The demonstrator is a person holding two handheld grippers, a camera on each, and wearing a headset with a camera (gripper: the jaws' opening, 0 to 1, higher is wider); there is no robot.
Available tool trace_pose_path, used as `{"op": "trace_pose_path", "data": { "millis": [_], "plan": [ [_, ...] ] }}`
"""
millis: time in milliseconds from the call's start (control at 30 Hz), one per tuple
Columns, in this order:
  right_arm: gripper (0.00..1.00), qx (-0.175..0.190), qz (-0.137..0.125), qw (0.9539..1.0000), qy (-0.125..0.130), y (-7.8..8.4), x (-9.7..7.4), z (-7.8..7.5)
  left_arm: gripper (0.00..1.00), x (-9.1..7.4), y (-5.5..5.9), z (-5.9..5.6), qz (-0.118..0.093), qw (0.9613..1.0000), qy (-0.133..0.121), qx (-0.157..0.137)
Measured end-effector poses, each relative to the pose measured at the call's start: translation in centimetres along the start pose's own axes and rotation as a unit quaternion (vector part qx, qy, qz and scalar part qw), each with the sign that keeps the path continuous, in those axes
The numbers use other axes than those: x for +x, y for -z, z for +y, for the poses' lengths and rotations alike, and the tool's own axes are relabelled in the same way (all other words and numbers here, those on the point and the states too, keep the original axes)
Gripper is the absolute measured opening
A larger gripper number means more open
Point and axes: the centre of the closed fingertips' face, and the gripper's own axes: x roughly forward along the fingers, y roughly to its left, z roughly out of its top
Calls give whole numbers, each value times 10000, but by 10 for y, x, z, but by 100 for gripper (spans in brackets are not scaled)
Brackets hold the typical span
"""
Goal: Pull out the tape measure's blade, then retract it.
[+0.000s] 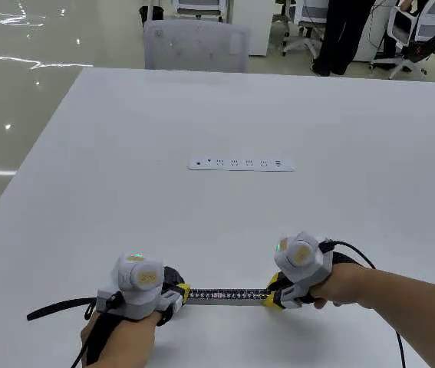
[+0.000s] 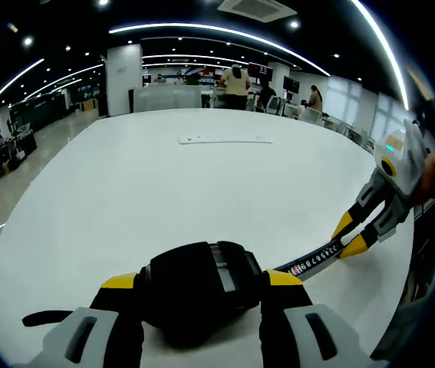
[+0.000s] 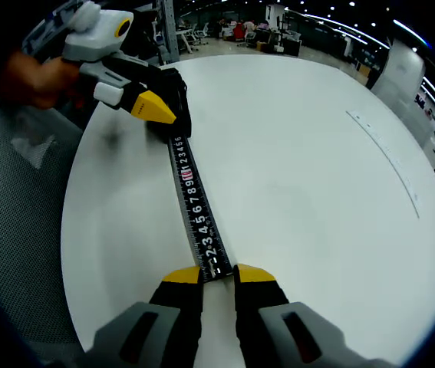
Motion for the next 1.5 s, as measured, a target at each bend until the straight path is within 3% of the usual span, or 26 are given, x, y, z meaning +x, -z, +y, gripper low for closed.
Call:
{"op": "trace_pose_path", "data": {
  "millis": [233, 667, 1500],
  "plan": [
    [14, 79, -203, 9998, -22, -1, 0, -1, 57, -2, 1, 1, 20, 9998, 136, -116],
    [14, -163, -183, 9997, -64, -15, 9, 5, 57, -1, 1, 0, 74, 9997, 201, -87],
    [14, -111, -296, 9994, -105, -30, 17, 11, 58, -1, 2, 1, 80, 9996, 203, -170]
  ]
}}
